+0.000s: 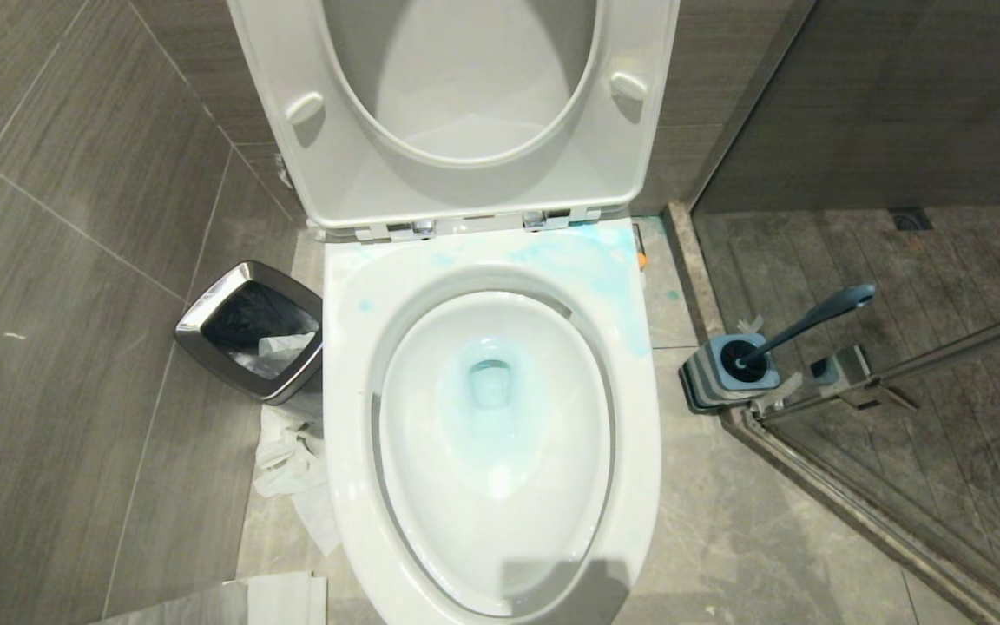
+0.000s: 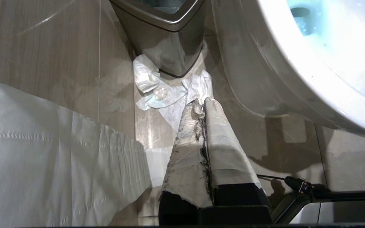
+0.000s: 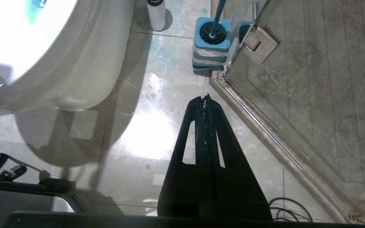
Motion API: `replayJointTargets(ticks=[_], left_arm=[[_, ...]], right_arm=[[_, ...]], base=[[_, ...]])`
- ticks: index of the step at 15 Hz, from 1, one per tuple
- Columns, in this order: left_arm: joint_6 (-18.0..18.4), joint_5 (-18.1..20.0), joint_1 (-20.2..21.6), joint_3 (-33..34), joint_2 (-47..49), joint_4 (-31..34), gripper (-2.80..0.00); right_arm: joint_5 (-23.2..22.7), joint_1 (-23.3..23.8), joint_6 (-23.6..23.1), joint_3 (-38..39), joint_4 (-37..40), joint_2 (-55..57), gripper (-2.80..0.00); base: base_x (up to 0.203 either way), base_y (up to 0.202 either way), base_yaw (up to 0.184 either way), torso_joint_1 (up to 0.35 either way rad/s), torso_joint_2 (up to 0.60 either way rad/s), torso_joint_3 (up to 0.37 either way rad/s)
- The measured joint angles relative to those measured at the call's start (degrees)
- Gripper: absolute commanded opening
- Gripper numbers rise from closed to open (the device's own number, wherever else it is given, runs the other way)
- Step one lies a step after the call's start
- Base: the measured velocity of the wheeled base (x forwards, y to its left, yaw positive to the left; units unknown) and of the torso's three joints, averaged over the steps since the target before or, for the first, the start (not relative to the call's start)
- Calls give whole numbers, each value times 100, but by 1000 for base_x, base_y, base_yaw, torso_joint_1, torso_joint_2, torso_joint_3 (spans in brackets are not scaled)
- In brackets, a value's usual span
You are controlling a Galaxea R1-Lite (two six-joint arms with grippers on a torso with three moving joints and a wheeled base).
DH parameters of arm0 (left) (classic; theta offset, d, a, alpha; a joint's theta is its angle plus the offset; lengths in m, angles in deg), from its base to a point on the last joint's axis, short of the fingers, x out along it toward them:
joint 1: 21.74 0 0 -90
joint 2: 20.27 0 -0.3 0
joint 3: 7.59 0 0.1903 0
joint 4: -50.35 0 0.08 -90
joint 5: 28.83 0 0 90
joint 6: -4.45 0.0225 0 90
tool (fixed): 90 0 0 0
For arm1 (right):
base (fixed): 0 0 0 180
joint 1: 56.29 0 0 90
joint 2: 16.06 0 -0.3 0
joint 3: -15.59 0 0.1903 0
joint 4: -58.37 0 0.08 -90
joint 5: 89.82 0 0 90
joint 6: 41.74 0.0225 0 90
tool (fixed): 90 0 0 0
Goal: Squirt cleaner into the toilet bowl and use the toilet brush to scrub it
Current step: Flush the toilet
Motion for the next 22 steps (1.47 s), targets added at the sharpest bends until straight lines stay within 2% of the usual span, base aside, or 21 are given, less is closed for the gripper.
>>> replayJointTargets(ticks=[2,7,10,13,16,22], left_arm=[[104,42,0,-5,0,-19,-280],[1218,454,0,-71,0,-168,-280],[1463,685,0,-384,7,48,-280],[1530,701,0,-781,89,354,-280],[1584,695,0,-1320,478,351,-280],[1602,694,-9,-3005,2224,287,-280]], right_arm=[[1,0,13,0,-3,0,-280],[1,0,13,0,-4,2,-280],[1,0,11,0,-4,2,-280],[4,0,11,0,-5,4,-280],[1,0,11,0,-3,5,-280],[0,0,12,0,-7,7,-280]], base=[[0,0,0,0,0,0],[0,0,0,0,0,0],[0,0,0,0,0,0],[0,0,0,0,0,0],[0,0,0,0,0,0],[0,0,0,0,0,0]])
